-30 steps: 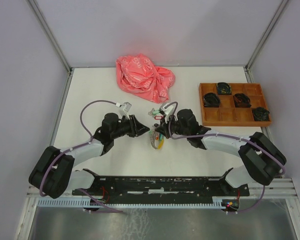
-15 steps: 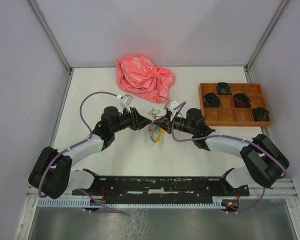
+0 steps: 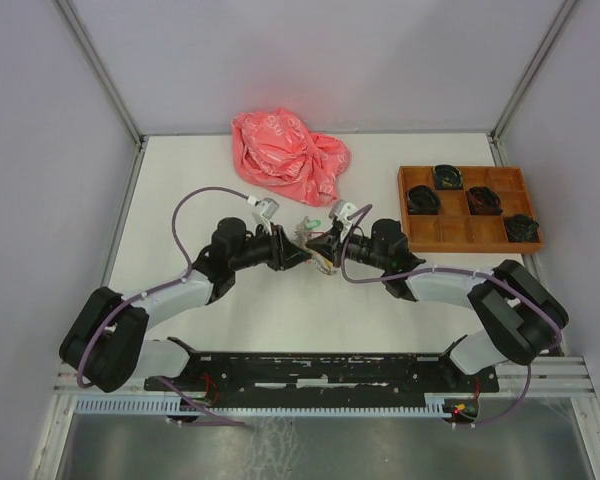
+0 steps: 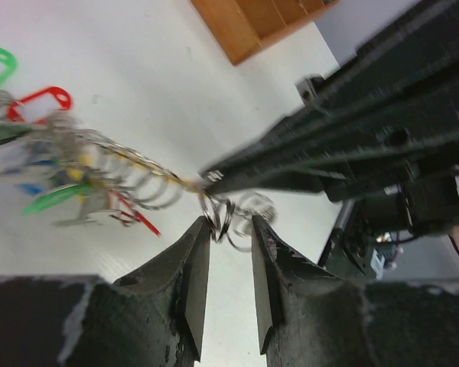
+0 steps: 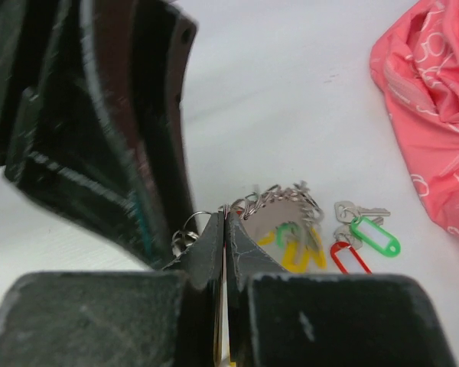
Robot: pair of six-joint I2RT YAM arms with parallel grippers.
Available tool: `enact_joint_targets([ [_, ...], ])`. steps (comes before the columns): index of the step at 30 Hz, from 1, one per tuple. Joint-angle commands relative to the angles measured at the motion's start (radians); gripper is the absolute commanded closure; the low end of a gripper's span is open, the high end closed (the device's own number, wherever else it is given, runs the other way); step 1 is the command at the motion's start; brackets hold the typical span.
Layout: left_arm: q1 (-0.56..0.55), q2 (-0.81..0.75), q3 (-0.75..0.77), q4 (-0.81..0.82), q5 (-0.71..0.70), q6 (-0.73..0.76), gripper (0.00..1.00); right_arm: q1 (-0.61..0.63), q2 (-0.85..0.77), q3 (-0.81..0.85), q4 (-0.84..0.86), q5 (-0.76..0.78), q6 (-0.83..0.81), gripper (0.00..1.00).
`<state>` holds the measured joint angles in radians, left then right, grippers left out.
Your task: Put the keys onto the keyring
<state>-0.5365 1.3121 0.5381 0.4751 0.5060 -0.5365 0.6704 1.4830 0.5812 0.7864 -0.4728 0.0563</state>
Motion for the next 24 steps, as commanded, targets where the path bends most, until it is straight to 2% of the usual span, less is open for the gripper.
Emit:
enact_joint_targets([
  [1,-0.041,-0.058,-0.041,0.140,0.145,0.038,0.65,-0.013,0.012,0.010,0.225,0.028,0.044,0.99],
  [7,-0.055,-0.156,-0.084,0.132,0.193,0.102,0.66,-0.034,0.023,0.000,0.248,0.036,0.066,0.99],
  [11,-0.051,-0.258,-0.116,0.076,0.038,0.153,0.67,-0.044,0.020,-0.004,0.253,0.004,0.072,0.99],
  [13,-0.035,-0.297,-0.132,0.066,-0.060,0.142,0.68,-0.047,0.012,-0.008,0.256,-0.016,0.073,0.99],
  [15,0.001,-0.324,-0.152,0.110,-0.098,0.109,0.68,-0.050,0.003,-0.012,0.257,-0.028,0.073,0.99],
  [20,0.065,-0.291,-0.137,0.140,-0.127,0.096,0.67,-0.055,-0.012,-0.009,0.243,-0.096,0.069,0.99],
  [24,0.100,-0.207,-0.074,0.187,-0.060,0.072,0.66,-0.055,-0.016,-0.005,0.242,-0.140,0.072,0.99],
])
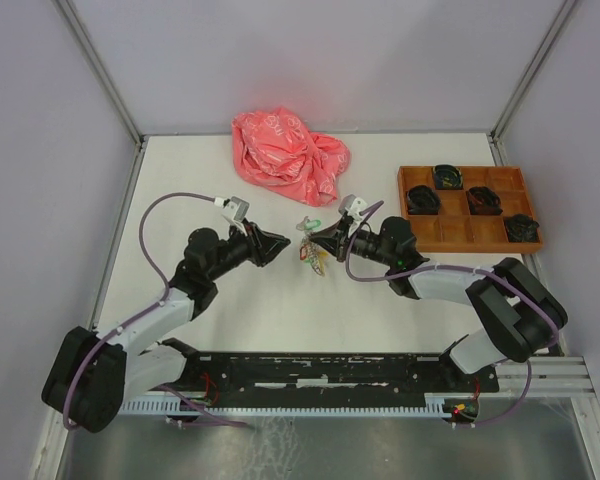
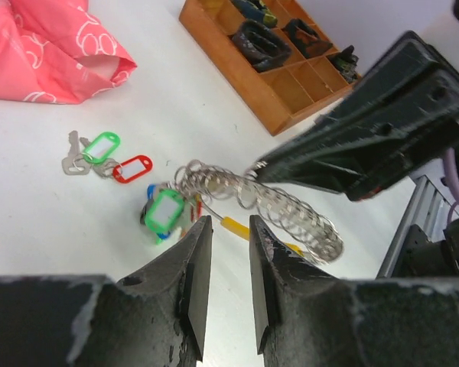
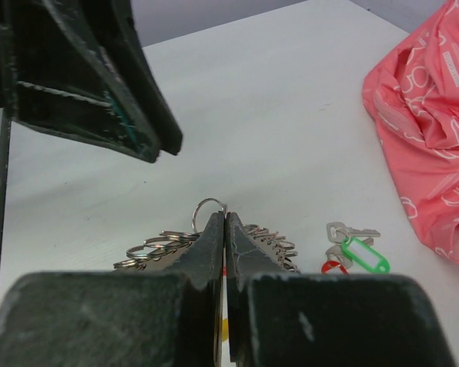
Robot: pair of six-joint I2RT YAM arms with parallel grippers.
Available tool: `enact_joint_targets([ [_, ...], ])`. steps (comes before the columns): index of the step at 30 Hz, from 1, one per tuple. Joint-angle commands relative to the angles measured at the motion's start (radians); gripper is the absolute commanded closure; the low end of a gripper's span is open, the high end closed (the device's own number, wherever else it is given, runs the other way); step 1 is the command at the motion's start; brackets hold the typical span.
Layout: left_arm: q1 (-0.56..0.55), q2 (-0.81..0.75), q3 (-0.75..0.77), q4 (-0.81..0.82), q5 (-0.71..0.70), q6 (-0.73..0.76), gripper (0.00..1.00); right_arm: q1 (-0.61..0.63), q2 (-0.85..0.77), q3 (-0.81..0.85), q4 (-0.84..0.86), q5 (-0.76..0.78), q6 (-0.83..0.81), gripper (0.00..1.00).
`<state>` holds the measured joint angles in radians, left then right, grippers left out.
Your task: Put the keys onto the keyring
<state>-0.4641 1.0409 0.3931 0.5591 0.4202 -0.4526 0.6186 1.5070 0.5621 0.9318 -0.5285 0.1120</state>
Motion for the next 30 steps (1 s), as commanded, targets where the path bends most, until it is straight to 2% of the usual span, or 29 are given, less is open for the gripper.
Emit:
enact_joint_targets([
  [1,0.034,0.086,0.082,0.126,0.066,-0.026,0.65,-0.003,-0.042,0.013,0.097,-0.085,0.014,0.99],
  [7,0.037,0.196,0.119,0.236,0.219,-0.121,0.59,-0.003,-0.048,0.015,0.097,-0.086,0.016,0.99],
  [16,0.036,0.273,0.134,0.259,0.273,-0.172,0.56,-0.003,-0.058,0.020,0.101,-0.083,0.026,0.99],
  [21,0.025,0.295,0.140,0.262,0.297,-0.197,0.58,-0.003,-0.059,0.022,0.104,-0.065,0.025,0.99],
  [24,0.007,0.293,0.134,0.281,0.310,-0.201,0.63,-0.003,-0.056,0.024,0.103,-0.058,0.020,0.99],
  [30,-0.050,0.248,0.123,0.274,0.319,-0.154,0.68,-0.005,-0.040,0.016,0.127,-0.025,0.029,0.99],
])
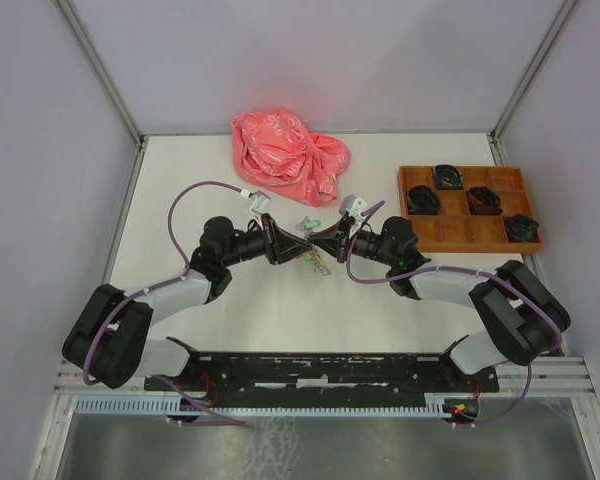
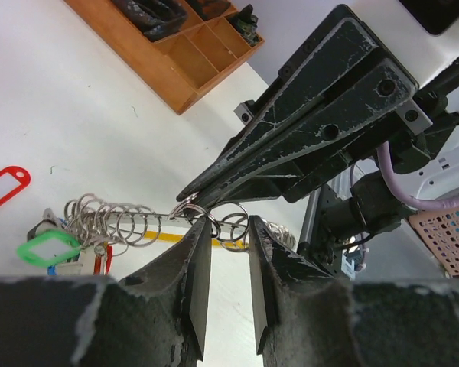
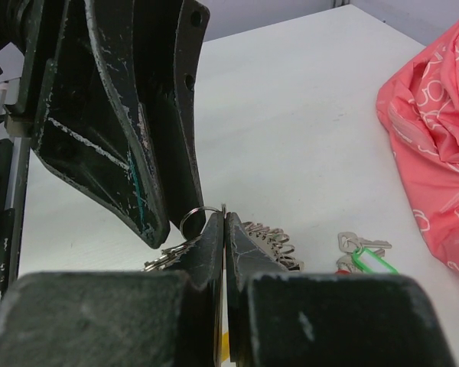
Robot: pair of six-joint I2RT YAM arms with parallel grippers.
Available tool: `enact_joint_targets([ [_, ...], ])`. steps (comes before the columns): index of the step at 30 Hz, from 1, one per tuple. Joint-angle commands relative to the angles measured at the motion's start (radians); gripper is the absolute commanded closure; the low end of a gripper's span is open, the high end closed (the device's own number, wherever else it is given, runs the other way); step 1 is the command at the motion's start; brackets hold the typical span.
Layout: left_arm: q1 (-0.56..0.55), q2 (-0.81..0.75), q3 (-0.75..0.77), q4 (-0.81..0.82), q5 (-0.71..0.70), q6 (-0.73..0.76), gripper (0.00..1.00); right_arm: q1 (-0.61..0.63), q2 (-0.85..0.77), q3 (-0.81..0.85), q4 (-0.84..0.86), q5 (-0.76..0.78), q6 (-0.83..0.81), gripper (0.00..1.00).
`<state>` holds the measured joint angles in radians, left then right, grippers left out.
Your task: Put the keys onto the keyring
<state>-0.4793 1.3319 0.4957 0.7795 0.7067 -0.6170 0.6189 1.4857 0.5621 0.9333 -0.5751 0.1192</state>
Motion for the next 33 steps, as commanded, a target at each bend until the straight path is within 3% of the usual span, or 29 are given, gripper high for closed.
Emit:
enact_joint_targets([
  [1,-0.044,-0.054,0.018,0.043,0.032,0.026,0.68,-0.006,-0.016,0.016,0.136,0.025,0.025,0.99],
  [8,-0.055,-0.136,0.036,-0.178,0.001,0.190,0.65,-0.024,-0.010,0.018,0.172,0.000,0.053,0.99],
  [20,-0.041,-0.237,0.076,-0.372,0.003,0.325,0.56,-0.056,-0.025,0.023,0.225,-0.046,0.099,0.98],
  [27,0.012,-0.316,0.086,-0.386,-0.075,0.331,0.56,-0.068,-0.050,0.019,0.211,-0.100,0.083,0.98],
  [33,0.074,-0.279,0.112,-0.311,-0.128,0.241,0.55,-0.073,-0.076,0.018,0.174,-0.129,0.058,0.98],
])
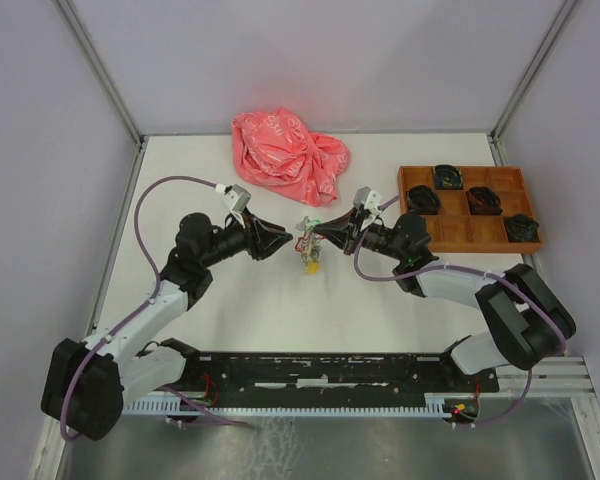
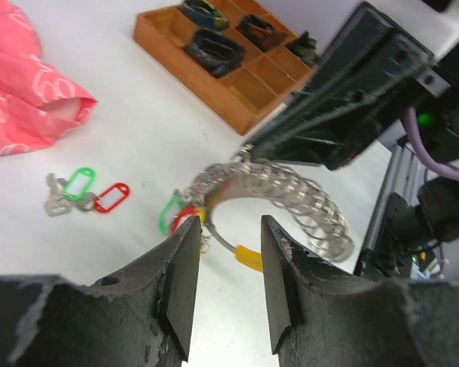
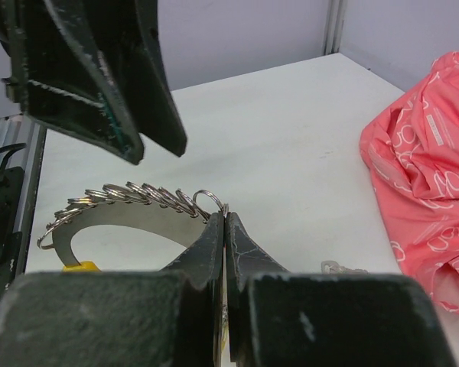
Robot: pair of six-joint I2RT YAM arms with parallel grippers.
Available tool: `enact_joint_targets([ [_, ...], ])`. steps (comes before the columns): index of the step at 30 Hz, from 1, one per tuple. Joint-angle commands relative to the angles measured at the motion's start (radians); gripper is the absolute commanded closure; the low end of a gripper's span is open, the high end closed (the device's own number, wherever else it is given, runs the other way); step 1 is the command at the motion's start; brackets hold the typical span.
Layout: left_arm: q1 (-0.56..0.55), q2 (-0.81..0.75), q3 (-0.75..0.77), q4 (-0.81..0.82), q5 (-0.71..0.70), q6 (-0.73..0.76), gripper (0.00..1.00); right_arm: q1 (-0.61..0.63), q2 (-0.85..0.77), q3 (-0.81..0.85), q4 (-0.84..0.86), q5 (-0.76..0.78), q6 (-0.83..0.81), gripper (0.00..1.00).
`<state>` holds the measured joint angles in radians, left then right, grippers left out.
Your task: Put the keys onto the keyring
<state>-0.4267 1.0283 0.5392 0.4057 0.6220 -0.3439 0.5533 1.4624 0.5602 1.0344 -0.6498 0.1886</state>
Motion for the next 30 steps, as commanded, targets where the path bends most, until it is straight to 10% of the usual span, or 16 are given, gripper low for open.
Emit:
enact_joint_targets([
  [1,0.022,0.044,0.086,0.064,-0.032,-0.048,0.54,-0.007,-0.054,0.019,0.071,-0.058,-0.012,0.98],
  [9,0.019,0.159,0.147,0.130,0.054,-0.212,0.49,-0.006,-0.052,0.013,0.061,-0.068,-0.037,0.98],
  [30,-0.050,0.246,0.161,0.092,0.101,-0.085,0.64,-0.007,-0.034,-0.003,0.041,-0.080,-0.054,0.98],
])
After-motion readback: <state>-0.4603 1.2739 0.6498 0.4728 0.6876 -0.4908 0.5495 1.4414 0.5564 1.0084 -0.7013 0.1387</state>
